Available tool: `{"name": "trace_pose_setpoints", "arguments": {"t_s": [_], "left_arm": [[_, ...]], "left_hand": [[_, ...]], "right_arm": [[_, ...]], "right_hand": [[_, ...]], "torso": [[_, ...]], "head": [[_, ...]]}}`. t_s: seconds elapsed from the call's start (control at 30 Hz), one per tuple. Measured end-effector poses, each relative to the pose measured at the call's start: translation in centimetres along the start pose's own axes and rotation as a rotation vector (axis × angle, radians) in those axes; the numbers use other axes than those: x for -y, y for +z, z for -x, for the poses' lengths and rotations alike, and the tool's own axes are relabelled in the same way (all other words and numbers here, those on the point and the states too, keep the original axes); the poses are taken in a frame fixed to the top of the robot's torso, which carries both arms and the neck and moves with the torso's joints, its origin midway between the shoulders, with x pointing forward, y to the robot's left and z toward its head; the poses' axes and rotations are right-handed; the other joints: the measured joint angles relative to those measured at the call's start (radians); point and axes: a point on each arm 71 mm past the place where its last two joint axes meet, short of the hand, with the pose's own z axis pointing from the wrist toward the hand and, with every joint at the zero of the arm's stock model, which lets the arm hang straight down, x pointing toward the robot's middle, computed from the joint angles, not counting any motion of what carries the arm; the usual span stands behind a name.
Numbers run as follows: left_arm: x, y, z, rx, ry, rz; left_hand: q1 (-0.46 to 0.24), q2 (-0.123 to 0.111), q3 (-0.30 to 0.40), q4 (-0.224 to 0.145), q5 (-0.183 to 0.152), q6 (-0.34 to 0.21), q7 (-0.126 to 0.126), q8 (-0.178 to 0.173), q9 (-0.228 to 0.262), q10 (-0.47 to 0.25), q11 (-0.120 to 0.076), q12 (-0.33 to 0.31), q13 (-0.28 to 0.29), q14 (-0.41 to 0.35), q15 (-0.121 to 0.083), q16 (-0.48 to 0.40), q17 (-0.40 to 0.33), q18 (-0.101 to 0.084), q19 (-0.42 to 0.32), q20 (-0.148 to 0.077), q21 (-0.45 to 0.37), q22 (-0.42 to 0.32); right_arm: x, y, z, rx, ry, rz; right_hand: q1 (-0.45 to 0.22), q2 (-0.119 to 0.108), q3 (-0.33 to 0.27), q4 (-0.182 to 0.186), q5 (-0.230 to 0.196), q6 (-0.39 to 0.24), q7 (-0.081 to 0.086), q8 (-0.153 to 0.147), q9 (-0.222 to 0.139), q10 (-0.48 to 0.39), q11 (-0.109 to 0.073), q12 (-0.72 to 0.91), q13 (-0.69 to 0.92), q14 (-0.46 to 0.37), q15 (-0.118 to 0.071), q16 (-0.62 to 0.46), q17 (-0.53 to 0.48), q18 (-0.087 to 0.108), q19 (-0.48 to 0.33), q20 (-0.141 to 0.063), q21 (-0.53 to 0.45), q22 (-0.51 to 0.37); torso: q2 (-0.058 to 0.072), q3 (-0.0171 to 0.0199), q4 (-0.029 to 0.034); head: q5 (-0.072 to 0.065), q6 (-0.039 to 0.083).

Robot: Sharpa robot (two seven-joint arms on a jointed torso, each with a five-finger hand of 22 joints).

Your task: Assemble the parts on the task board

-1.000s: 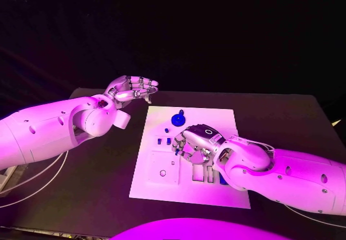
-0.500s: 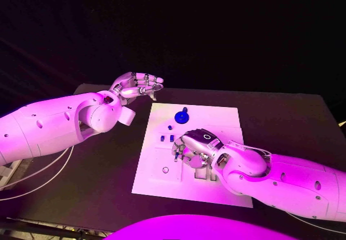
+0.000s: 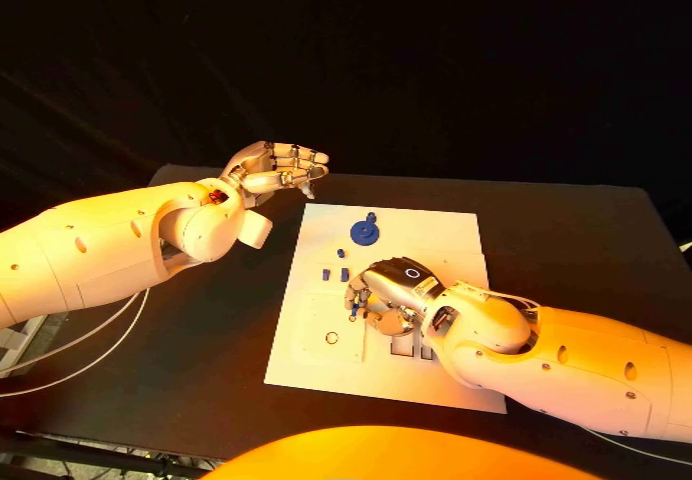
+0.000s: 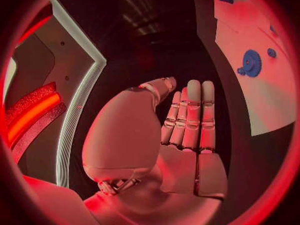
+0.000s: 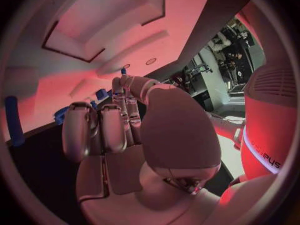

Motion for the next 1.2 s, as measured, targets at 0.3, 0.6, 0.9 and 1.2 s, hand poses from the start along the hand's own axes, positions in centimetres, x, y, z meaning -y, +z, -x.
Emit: {"name": "trace_pose_setpoints", "arguments": {"t_s": [0.3, 0.6, 0.9, 1.2], "left_arm": [[-0.01, 0.01, 0.03, 0.0, 0.0, 0.001], [-0.04, 0.0, 0.11, 0.001, 0.001, 0.002], [-0.05, -0.02, 0.19, 0.002, 0.001, 0.003], [-0.06, -0.07, 0.27, 0.002, 0.001, 0.005]], "left_hand": [[0.0, 0.0, 0.0, 0.0, 0.0, 0.0, 0.0, 0.0, 0.0, 0.0, 0.0, 0.0, 0.0, 0.0, 0.0, 0.0, 0.0, 0.0, 0.0, 0.0, 0.0, 0.0], [0.0, 0.0, -0.003, -0.003, 0.0, -0.003, -0.003, 0.0, -0.001, -0.007, 0.0, 0.0, -0.001, 0.0, 0.0, 0.0, -0.001, 0.0, 0.0, 0.0, 0.0, 0.0], [-0.004, 0.004, -0.003, -0.003, 0.0, -0.004, -0.004, 0.0, -0.001, -0.007, 0.0, 0.0, -0.001, 0.0, 0.0, 0.0, -0.001, 0.0, 0.0, 0.0, -0.004, -0.001], [-0.007, 0.001, -0.003, -0.003, 0.0, -0.004, -0.004, 0.004, -0.001, -0.007, 0.0, 0.004, -0.001, 0.0, 0.0, 0.0, -0.001, 0.0, -0.003, 0.003, -0.004, -0.001]], "right_arm": [[-0.12, 0.04, -0.11, -0.004, -0.004, 0.001], [-0.16, 0.01, -0.15, -0.005, -0.003, 0.002], [-0.27, -0.02, -0.19, -0.006, -0.001, 0.005], [-0.38, -0.03, -0.19, -0.006, 0.001, 0.008]], "right_hand": [[0.0, 0.0, 0.0, 0.0, -0.002, 0.002, 0.001, -0.001, 0.002, 0.0, 0.0, -0.002, 0.0, 0.0, 0.0, 0.0, 0.001, 0.0, 0.0, 0.0, 0.0, 0.0], [0.0, 0.0, 0.0, 0.0, -0.002, 0.001, 0.001, -0.003, 0.001, 0.0, 0.0, -0.003, 0.0, 0.0, 0.0, 0.004, 0.003, 0.0, 0.0, 0.0, 0.006, 0.0], [0.0, 0.0, 0.003, -0.003, -0.006, 0.001, 0.001, -0.005, 0.003, 0.0, 0.0, -0.003, 0.001, 0.0, 0.0, 0.004, 0.006, 0.0, 0.004, 0.004, 0.011, 0.0], [-0.003, -0.003, 0.003, -0.003, -0.007, 0.001, 0.001, -0.006, 0.003, 0.0, 0.0, -0.004, 0.0, 0.0, 0.0, 0.004, 0.006, 0.0, 0.004, 0.004, 0.011, 0.0]], "torso": [[0.0, 0.0005, -0.0002], [0.0, 0.0001, 0.0], [0.0, 0.0, 0.0006], [0.0, 0.0, 0.0001]], "head": [[0.001, -0.002], [0.004, -0.004], [0.004, -0.006], [0.005, -0.008]]}}
